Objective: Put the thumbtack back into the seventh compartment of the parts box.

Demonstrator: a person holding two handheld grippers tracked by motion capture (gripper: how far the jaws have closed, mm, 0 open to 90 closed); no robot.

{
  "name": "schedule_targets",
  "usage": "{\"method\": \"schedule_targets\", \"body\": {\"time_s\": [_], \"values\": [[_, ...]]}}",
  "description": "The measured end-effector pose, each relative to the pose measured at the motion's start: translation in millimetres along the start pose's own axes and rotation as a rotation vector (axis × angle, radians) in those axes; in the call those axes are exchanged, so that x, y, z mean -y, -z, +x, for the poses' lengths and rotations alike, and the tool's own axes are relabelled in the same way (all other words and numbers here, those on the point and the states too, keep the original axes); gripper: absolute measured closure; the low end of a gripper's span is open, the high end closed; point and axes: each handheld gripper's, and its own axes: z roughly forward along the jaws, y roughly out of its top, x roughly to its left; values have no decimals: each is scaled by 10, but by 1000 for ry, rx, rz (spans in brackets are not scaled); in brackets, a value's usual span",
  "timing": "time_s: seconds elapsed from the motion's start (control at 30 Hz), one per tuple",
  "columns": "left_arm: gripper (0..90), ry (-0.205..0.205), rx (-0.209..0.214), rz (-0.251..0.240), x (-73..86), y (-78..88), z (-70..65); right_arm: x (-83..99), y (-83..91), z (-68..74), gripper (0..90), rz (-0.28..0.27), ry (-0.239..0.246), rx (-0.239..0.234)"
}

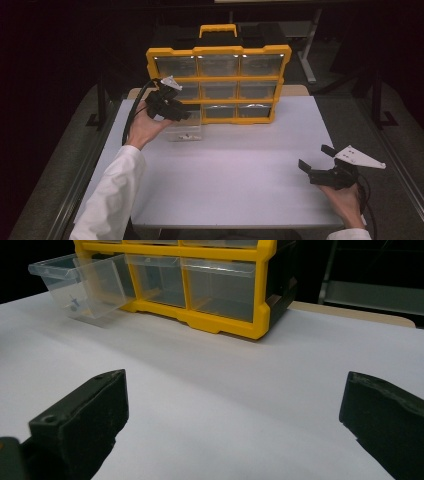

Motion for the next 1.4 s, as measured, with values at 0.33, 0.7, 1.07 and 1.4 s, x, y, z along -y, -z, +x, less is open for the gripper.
{"method": "schedule_targets", "body": {"time_s": [0.33, 0.7, 1.07, 1.4], "values": [[1, 68, 13, -156, 81, 130, -21, 1, 1, -3, 0, -2, -1, 1], [0, 100, 5, -232, 354, 191, -23, 2, -5, 10, 0, 3, 0, -1], [0, 113, 18, -261, 646, 195, -76, 4, -9, 14, 0, 4, 2, -2], [0, 142, -18, -349, 914, 298, -135, 7, -12, 14, 0, 6, 2, 0]]}}
